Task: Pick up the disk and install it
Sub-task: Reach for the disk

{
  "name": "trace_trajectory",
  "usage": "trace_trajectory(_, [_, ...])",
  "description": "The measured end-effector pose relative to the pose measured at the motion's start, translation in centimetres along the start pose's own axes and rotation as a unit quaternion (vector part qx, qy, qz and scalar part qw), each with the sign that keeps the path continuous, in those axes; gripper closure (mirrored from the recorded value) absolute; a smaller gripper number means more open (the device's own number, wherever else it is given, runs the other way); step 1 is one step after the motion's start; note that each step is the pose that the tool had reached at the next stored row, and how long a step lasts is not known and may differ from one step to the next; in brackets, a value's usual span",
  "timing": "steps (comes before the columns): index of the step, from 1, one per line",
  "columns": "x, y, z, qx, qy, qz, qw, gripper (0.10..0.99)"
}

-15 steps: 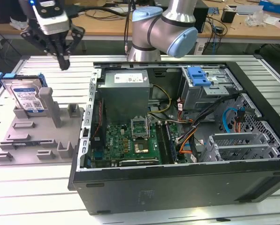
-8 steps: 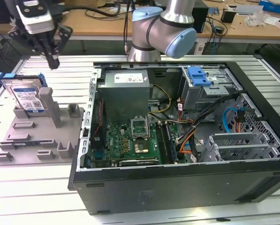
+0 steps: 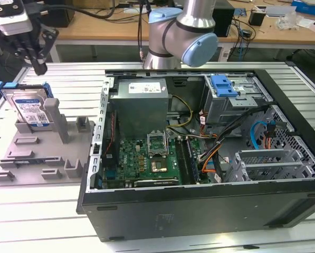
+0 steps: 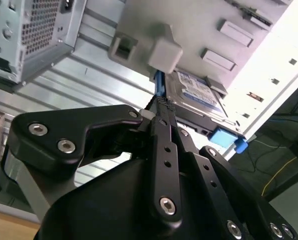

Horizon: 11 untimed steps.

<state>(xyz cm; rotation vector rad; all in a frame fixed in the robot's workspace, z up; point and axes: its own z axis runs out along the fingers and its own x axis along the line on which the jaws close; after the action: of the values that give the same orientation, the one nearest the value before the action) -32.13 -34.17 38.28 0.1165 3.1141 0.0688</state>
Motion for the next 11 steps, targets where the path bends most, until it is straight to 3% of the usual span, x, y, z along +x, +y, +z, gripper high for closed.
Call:
trace_trajectory(7, [3.44, 1.60, 0.34, -0.0001, -0.0001, 0.000, 1.0000, 0.980])
trace_trajectory(11, [3.47, 1.64, 0.35, 0.0000, 0.0001, 0.000, 1.0000, 0.980])
